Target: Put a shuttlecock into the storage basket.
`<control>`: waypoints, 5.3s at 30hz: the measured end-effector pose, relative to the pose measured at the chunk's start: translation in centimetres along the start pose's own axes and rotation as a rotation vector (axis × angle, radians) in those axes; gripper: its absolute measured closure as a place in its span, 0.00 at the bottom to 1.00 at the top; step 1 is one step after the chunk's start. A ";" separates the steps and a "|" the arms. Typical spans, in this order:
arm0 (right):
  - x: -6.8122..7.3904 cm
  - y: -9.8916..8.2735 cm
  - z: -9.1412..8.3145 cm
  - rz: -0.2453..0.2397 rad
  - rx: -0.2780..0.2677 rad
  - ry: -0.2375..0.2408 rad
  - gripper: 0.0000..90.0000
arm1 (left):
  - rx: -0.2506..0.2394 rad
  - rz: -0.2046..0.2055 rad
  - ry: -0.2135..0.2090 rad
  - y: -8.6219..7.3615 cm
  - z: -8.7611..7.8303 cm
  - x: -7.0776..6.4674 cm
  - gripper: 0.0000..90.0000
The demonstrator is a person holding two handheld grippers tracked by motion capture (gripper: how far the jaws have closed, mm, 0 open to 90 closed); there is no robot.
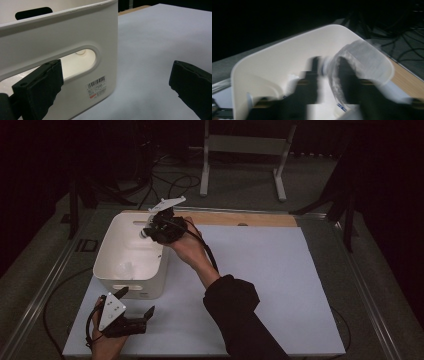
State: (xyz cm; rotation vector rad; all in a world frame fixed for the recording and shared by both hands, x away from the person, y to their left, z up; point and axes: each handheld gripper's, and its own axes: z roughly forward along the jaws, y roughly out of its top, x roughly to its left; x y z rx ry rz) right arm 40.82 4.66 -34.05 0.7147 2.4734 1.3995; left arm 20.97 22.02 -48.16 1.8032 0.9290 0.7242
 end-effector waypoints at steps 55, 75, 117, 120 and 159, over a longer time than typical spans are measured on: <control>-3.6 -4.6 -5.2 0.069 0.025 -0.189 0.08 | -0.003 -0.003 0.008 0.0 0.0 0.0 0.00; -3.7 -8.0 -7.9 0.076 0.027 -0.251 0.08 | -0.001 -0.002 0.008 0.0 0.1 -0.1 0.00; -3.9 -22.4 -18.9 0.224 0.007 -0.381 0.08 | -0.018 -0.041 0.005 0.1 -0.1 0.2 0.00; -3.8 -23.7 -19.6 0.247 -0.010 -0.382 0.08 | -0.022 -0.048 0.005 0.1 -0.1 0.2 0.00; -1.4 -30.9 -23.5 0.211 -0.225 -0.470 0.08 | -0.019 -0.073 0.018 -0.2 -0.1 0.8 0.00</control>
